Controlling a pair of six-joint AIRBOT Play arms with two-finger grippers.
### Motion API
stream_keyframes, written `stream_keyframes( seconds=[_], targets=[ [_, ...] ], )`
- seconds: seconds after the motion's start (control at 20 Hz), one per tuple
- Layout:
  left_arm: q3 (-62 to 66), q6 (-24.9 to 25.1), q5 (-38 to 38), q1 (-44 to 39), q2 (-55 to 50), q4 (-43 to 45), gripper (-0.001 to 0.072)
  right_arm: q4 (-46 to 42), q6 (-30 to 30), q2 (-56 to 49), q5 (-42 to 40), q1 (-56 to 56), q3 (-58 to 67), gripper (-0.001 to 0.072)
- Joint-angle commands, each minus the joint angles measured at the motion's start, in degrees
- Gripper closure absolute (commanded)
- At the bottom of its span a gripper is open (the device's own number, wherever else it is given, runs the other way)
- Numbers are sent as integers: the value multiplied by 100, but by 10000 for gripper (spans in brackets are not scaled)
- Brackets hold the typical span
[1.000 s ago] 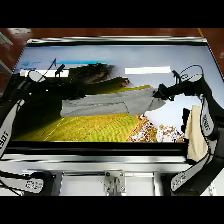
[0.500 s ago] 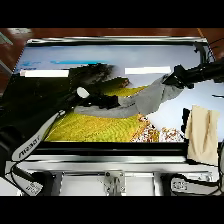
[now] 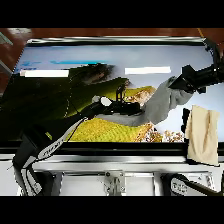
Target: Fold the shirts.
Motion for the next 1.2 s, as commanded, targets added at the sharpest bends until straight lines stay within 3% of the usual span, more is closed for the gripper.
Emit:
stream_keyframes(
  seconds=[0.0, 0.25, 0.55, 0.6, 0.65, 0.75, 0.85, 0.95, 1.15],
  targets=[
    [7, -601, -179, 557, 210, 1023, 680, -706, 278, 17, -120, 116, -2, 654],
    [-15, -1335, -1198, 2170, 1633, 3814, 680, -817, 468, -542, -1298, 1797, -2, 654],
    [-15, -1097, -1884, 3567, 3436, 4041, 677, -109, 1054, -2249, -4183, 4142, -2, 629],
    [-15, -1091, -2127, 3696, 3593, 4041, 677, 116, 1185, -2599, -4485, 4393, -2, 372],
    [-15, -953, -2420, 3790, 3694, 4041, 676, 402, 1220, -2876, -4638, 4548, -2, 61],
    [-17, -767, -3062, 3915, 3768, 4044, 676, 918, 1134, -3176, -4450, 4614, -2, 26],
    [-22, -570, -3416, 3934, 3766, 4048, 676, 739, 1027, -3108, -3799, 4415, -2, 26],
    [-59, -555, -3421, 3934, 3766, 4048, 676, 184, 975, -2852, -2898, 4009, -2, 26],
    [-59, -555, -3386, 3934, 3759, 4048, 676, -1727, 962, -2144, -1067, 2861, -2, 26]
  ],
)
